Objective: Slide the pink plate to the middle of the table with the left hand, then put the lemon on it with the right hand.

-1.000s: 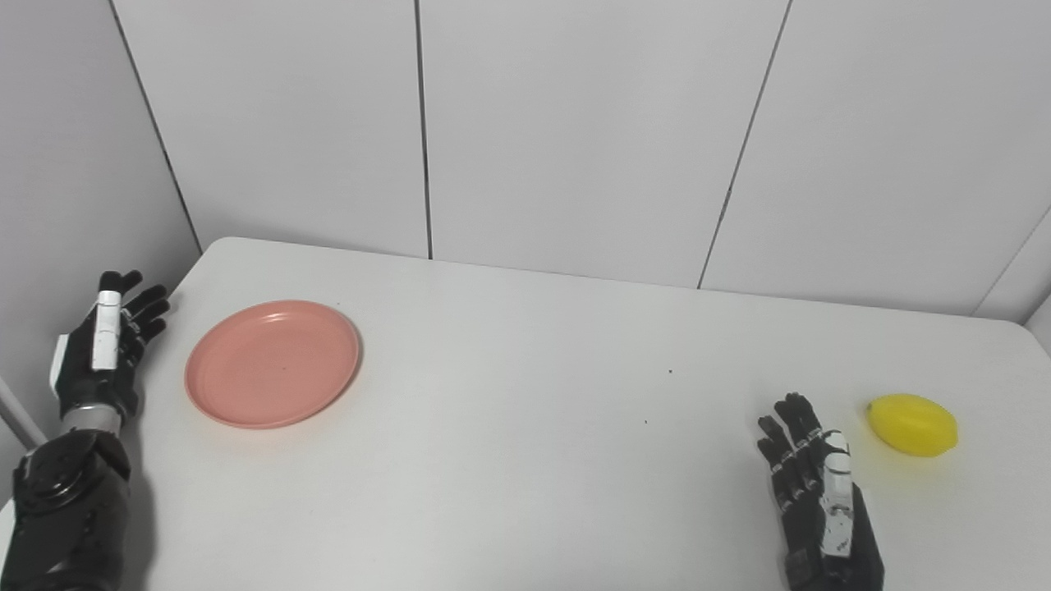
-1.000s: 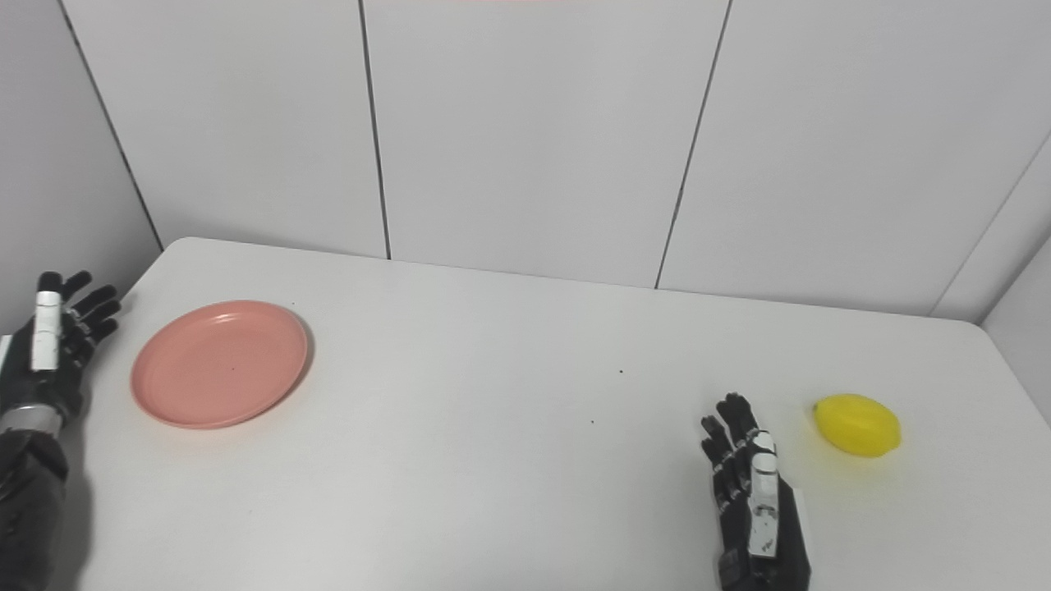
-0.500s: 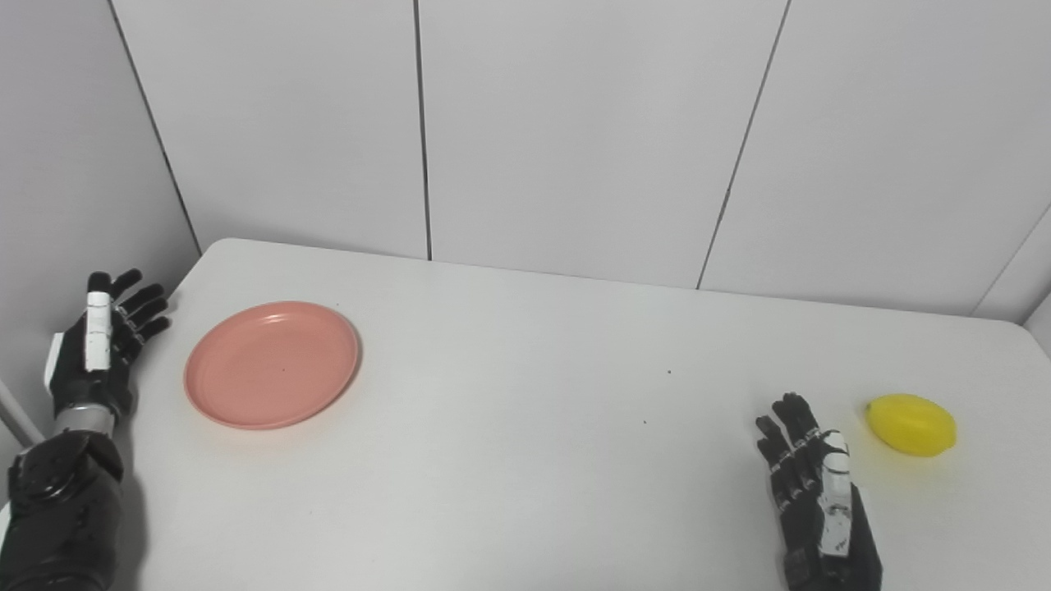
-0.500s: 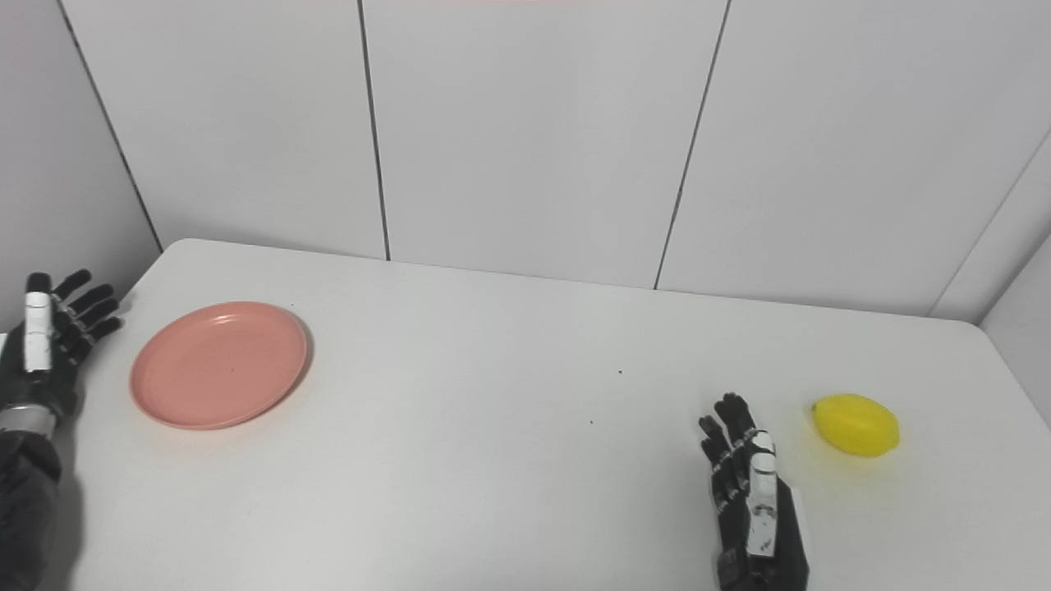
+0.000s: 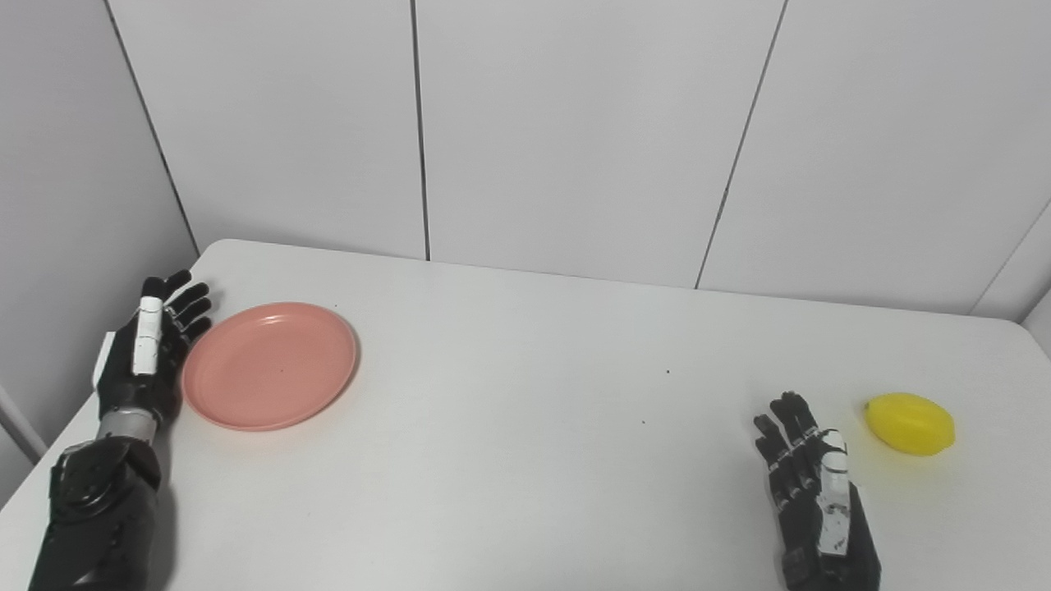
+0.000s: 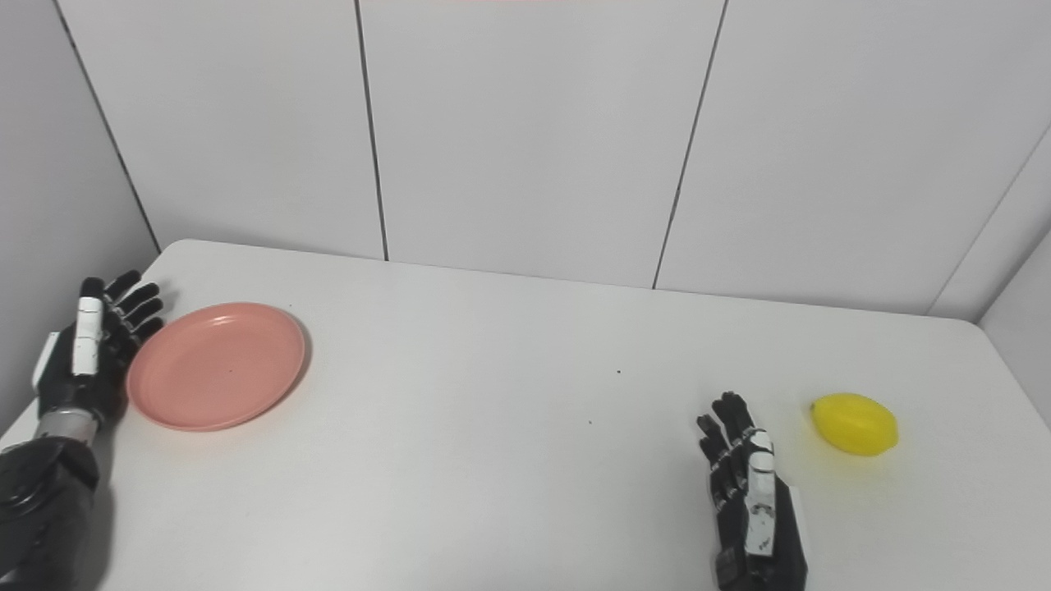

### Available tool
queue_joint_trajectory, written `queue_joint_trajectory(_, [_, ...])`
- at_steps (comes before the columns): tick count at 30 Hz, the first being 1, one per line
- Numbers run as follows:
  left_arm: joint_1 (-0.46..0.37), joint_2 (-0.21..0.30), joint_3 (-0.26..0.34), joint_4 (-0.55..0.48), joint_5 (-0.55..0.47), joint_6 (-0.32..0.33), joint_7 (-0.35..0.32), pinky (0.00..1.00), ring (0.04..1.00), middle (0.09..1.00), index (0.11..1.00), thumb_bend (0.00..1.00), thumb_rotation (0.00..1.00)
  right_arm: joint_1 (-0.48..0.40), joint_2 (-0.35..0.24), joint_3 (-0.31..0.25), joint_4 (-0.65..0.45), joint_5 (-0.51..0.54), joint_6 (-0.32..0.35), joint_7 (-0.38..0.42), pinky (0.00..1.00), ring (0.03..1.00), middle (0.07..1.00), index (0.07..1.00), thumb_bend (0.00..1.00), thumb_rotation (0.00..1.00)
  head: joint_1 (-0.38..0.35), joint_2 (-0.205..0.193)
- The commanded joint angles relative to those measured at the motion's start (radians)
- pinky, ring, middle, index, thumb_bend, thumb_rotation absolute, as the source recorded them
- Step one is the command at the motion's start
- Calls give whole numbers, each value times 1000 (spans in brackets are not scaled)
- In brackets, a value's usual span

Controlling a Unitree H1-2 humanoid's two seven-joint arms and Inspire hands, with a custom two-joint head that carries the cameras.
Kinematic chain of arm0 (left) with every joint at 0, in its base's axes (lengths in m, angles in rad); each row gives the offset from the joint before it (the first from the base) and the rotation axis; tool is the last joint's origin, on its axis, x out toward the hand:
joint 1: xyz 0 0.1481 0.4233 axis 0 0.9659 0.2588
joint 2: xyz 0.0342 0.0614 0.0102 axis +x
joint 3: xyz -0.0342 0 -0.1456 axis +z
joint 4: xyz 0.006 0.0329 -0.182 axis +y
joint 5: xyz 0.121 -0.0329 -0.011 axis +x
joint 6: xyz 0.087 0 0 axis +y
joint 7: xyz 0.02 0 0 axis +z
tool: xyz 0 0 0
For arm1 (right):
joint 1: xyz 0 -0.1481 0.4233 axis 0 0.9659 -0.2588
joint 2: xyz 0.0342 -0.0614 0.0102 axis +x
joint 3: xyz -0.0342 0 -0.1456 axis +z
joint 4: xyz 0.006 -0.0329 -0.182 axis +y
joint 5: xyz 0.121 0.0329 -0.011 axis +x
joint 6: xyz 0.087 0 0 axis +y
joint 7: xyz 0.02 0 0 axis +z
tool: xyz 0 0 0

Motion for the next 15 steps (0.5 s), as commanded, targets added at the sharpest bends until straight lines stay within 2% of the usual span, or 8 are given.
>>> queue_joint_trajectory(1, [-17,10,-1,-35,-6,12,-2,929,888,850,877,1000,857,49,32,14,68,4,-26,4,970,906,934,900,642,955,1,0])
queue_joint_trajectory(7, [-8,5,-15,-51,-1,18,-8,952,899,867,898,1000,850,48,31,14,70,6,-26,7,976,909,938,907,642,964,2,2])
queue_joint_trajectory(13, [-4,-7,-31,-71,10,30,5,895,867,839,873,1000,849,48,32,12,71,7,-28,7,962,898,927,896,634,954,3,3])
queue_joint_trajectory(15, [-1,-13,-34,-87,9,41,9,909,877,842,878,1000,853,48,33,12,69,8,-26,6,963,900,928,895,634,949,3,3])
